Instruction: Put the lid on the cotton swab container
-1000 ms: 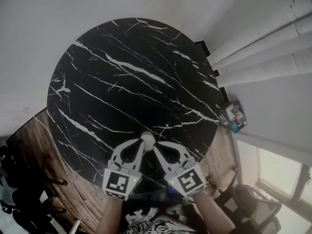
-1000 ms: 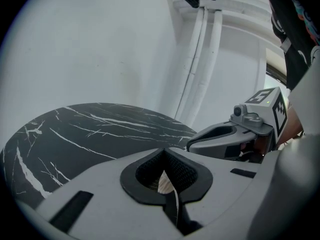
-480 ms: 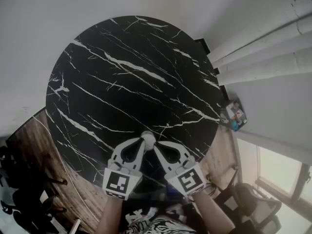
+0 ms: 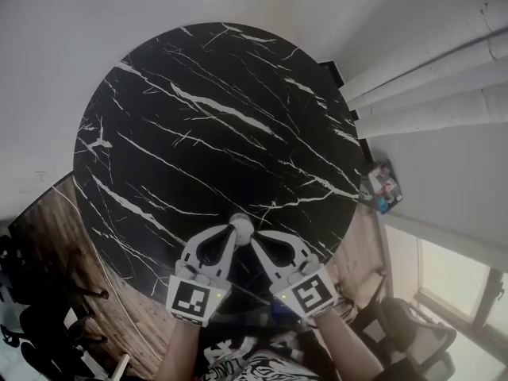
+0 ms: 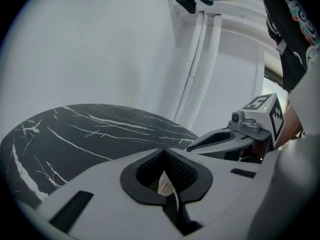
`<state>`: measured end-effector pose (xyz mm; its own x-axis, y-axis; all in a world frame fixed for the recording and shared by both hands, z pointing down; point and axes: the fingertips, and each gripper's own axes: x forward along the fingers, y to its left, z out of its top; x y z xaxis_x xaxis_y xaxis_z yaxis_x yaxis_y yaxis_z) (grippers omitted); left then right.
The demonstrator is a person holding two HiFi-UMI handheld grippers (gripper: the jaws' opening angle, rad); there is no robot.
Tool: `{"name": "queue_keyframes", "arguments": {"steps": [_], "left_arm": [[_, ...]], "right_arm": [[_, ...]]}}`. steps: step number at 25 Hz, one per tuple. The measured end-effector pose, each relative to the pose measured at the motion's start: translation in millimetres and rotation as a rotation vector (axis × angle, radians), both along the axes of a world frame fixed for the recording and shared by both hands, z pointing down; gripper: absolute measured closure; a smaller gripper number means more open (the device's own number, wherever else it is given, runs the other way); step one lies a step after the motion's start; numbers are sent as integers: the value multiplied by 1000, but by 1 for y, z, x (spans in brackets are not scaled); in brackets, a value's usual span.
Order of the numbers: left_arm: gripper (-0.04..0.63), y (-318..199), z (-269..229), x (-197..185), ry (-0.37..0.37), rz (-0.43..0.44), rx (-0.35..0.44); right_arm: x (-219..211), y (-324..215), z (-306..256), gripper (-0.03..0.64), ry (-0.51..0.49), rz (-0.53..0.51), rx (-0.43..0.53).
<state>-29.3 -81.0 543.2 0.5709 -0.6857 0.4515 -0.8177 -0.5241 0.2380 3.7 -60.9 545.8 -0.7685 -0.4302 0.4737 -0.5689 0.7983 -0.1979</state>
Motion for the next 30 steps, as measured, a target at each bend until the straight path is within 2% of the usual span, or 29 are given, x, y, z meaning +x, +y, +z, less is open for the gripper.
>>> {"name": "queue_keyframes", "arguments": {"steps": [9, 14, 25, 30], "left_arm": [[581, 0, 2, 0, -21, 11, -5], [581, 3, 4, 1, -75, 46, -7], [581, -3, -25, -4, -74, 29, 62], [581, 1, -42, -11, -92, 18, 104]], "right_arm": [[0, 0, 1, 598, -1, 19, -29], [0, 0, -3, 598, 1, 27, -26], [11, -7, -23, 598, 26, 91, 26], [23, -11, -42, 598, 42, 177, 82]]}}
